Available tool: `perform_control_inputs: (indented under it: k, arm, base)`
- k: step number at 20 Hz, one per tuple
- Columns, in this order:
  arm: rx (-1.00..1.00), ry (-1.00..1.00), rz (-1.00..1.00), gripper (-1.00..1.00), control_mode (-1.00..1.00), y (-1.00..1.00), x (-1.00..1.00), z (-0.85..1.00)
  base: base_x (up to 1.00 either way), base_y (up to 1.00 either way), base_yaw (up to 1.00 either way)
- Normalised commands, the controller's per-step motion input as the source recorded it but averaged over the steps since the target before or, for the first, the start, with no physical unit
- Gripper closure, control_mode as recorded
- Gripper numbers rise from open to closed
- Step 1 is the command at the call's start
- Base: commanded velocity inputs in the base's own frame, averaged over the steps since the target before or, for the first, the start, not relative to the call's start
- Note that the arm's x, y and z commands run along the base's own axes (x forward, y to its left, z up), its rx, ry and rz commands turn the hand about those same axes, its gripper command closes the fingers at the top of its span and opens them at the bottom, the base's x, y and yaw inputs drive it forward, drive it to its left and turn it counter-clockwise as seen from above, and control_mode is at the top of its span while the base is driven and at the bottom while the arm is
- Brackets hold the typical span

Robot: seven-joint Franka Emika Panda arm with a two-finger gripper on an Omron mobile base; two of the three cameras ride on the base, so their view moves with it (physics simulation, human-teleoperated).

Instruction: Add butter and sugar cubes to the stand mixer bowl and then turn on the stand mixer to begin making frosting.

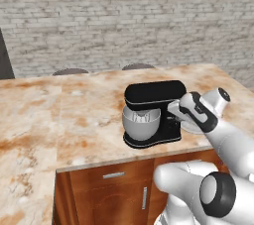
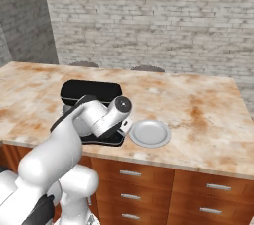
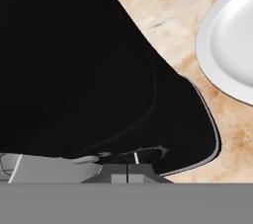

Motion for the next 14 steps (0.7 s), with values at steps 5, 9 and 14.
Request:
perform_control_inputs:
  k: [5,9,14]
  arm:
    - [-0.01,0.03,0.0,1.0,-1.0,0.0,-0.11,-0.62]
    - [-0.03,0.0,0.0,1.0,-1.0,0.0,-0.15,-0.71]
    - [-0.04,0.02,0.0,1.0,-1.0,-0.01,-0.05,-0.75]
  base:
    - [0.0,0.0,0.0]
    - [0.0,0.0,0.0]
    - [0.0,0.0,0.0]
